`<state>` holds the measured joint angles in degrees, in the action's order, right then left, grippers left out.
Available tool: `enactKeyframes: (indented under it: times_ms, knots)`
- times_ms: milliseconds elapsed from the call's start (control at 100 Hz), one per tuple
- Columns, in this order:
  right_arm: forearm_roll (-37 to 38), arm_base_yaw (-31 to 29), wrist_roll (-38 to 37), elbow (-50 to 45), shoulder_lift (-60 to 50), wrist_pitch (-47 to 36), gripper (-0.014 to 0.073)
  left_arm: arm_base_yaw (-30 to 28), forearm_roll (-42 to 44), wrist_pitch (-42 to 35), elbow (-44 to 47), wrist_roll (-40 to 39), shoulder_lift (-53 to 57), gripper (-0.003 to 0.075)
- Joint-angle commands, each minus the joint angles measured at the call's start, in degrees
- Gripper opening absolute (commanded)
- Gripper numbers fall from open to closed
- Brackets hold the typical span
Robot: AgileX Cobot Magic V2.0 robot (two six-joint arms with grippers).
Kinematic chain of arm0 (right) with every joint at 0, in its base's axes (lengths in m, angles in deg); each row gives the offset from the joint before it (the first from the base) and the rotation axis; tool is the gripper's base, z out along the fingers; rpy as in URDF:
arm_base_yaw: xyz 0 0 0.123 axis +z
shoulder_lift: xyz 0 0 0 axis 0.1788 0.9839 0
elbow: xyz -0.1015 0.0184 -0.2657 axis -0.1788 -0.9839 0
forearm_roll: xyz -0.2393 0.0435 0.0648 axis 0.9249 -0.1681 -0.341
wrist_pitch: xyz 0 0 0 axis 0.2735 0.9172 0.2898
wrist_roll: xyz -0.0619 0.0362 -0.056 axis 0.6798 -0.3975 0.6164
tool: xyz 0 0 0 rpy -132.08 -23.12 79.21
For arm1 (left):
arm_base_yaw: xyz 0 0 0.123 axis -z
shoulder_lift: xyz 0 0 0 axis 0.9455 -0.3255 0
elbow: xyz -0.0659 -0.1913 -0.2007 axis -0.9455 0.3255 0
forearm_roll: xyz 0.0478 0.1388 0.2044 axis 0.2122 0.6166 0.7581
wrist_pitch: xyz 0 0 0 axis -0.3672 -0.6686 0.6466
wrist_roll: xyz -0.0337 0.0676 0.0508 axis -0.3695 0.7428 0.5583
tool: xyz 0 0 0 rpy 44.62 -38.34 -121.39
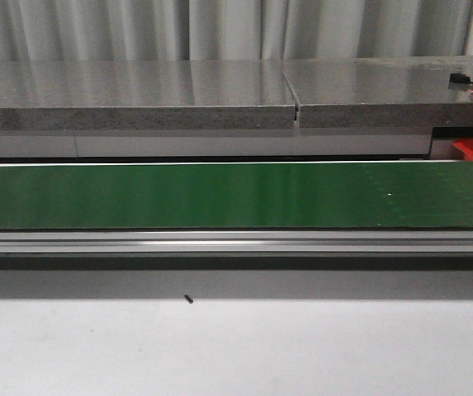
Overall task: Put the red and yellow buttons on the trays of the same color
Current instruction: 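Move the open left gripper down over a yellow button in the cluster, then grasp the yellow button with the left gripper and lift it over the belt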
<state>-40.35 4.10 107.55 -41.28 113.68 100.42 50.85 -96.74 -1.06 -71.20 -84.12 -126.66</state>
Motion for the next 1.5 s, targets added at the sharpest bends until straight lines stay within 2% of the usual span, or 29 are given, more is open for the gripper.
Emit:
enactKeyframes:
  times_ms: [0,380,670,1490]
  knots:
    - [-0.5,0.1,0.1,1.5,-0.2,-2.8,-0.0069,-0.8,-0.9,-3.5,-5.7,-0.6,-3.6,0.0563]
    - [-0.5,0.1,0.1,1.5,-0.2,-2.8,-0.0069,-0.9,3.3,-3.4,-18.8,-0.5,-21.4,0.0562]
    - [-0.5,0.1,0.1,1.5,-0.2,-2.8,-0.0069,-0.9,7.5,-1.7,-25.6,-0.5,-30.1,0.0563]
    - [-0.5,0.1,0.1,1.5,-0.2,-2.8,-0.0069,-1.0,8.6,-9.5,-26.2,-0.5,-40.1,0.0562]
